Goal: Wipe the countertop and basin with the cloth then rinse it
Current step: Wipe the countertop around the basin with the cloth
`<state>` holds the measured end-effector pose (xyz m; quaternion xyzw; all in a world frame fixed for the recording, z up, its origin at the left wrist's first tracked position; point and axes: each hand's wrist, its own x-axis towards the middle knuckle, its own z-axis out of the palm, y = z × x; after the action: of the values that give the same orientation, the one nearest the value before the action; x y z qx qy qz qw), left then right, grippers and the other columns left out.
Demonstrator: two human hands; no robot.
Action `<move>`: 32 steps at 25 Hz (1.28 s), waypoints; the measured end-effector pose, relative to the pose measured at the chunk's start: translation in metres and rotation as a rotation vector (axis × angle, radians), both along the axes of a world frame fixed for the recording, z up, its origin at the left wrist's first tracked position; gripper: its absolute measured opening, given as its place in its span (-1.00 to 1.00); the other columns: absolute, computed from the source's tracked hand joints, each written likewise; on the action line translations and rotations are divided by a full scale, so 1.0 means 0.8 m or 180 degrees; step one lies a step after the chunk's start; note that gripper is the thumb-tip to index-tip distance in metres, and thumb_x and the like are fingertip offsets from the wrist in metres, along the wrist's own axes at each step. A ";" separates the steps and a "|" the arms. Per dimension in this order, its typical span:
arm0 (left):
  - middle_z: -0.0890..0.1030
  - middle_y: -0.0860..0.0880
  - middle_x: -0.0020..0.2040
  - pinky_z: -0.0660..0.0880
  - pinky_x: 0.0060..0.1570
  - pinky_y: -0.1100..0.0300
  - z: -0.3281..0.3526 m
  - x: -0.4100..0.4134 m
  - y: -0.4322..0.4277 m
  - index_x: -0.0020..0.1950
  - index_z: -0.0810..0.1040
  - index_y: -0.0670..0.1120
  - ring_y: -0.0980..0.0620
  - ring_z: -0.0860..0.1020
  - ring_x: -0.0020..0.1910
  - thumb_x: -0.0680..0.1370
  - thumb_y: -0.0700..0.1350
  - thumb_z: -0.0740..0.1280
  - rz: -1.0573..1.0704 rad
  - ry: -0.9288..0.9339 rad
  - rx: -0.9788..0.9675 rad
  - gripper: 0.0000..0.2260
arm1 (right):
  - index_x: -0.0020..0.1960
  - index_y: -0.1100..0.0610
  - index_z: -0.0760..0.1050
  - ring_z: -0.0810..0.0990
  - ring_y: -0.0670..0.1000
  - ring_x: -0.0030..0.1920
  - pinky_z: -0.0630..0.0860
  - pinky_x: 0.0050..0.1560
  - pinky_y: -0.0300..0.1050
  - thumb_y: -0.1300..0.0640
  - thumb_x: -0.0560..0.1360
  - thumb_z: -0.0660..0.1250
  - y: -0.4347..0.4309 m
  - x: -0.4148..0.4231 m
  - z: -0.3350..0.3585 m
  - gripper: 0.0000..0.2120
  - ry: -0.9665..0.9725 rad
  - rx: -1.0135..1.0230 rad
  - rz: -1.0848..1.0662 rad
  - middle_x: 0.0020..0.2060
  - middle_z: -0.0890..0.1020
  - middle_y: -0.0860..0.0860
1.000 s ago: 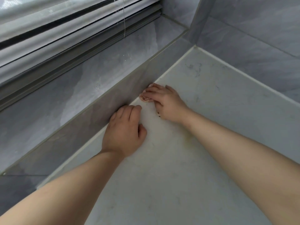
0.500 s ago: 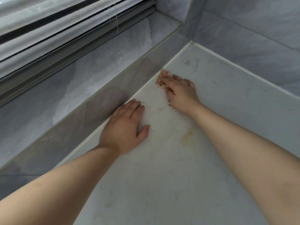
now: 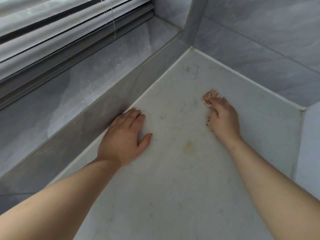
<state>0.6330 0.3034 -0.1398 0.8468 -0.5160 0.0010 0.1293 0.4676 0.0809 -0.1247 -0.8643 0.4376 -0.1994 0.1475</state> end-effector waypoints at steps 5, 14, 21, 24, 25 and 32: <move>0.49 -0.18 0.30 0.18 0.32 0.06 0.002 -0.001 0.001 0.27 0.49 -0.21 -0.14 0.44 0.30 0.46 0.17 0.08 -0.0047 0.0054 -0.0010 -0.42 | 0.09 0.23 0.61 0.59 0.06 0.14 0.48 0.18 -0.11 0.24 0.30 0.07 0.136 0.001 -0.006 -0.52 -0.0428 0.0222 0.0896 0.08 0.64 0.14; 0.52 -0.22 0.25 0.22 0.30 0.02 0.005 0.000 -0.001 0.22 0.52 -0.24 -0.18 0.46 0.27 0.47 0.13 0.09 -0.0205 0.0013 -0.0082 -0.46 | 0.23 0.21 0.51 0.51 0.20 0.25 0.36 0.26 0.13 0.08 0.41 0.05 0.109 -0.041 -0.013 -0.51 0.0436 -0.0116 -0.0672 0.21 0.57 0.17; 0.55 -0.28 0.18 0.36 0.22 -0.04 0.006 0.002 0.000 0.16 0.54 -0.30 -0.22 0.52 0.19 0.52 -0.03 0.07 -0.0326 0.0014 -0.0384 -0.56 | 0.12 0.12 0.59 0.54 0.05 0.19 0.26 0.28 -0.08 0.21 0.33 0.13 0.226 -0.002 -0.014 -0.57 0.0025 -0.0268 0.0832 0.10 0.64 0.02; 0.56 -0.28 0.16 0.39 0.20 -0.07 0.005 0.001 0.000 0.14 0.55 -0.30 -0.23 0.53 0.18 0.53 -0.04 0.06 -0.0348 0.0038 -0.0390 -0.57 | -0.04 0.12 0.64 0.56 0.01 0.11 0.34 0.22 -0.13 0.26 0.35 0.22 0.237 -0.044 -0.021 -0.72 -0.0581 -0.0255 0.1226 -0.03 0.69 0.01; 0.57 -0.27 0.16 0.39 0.19 -0.06 0.004 0.002 0.000 0.13 0.55 -0.30 -0.22 0.53 0.17 0.53 -0.05 0.06 -0.0370 0.0037 -0.0367 -0.58 | -0.12 0.13 0.65 0.58 -0.01 0.07 0.38 0.19 -0.14 0.26 0.35 0.26 0.242 -0.059 -0.021 -0.79 -0.0743 -0.0159 0.1282 -0.10 0.71 0.01; 0.63 -0.17 0.04 0.30 0.11 0.12 0.021 -0.013 0.012 0.03 0.60 -0.22 -0.17 0.57 0.09 0.48 -0.12 0.10 -0.1330 0.0261 -0.0652 -0.67 | -0.18 0.27 0.59 0.49 -0.19 -0.54 0.39 -0.50 -0.37 0.45 0.42 0.17 0.244 -0.080 0.054 -0.76 -0.1839 0.2748 -0.0766 -0.48 0.57 0.02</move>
<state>0.6228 0.3132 -0.1227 0.7034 -0.6716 -0.0078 0.2327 0.4036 0.2762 -0.0818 -0.5785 0.5175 -0.2466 0.5803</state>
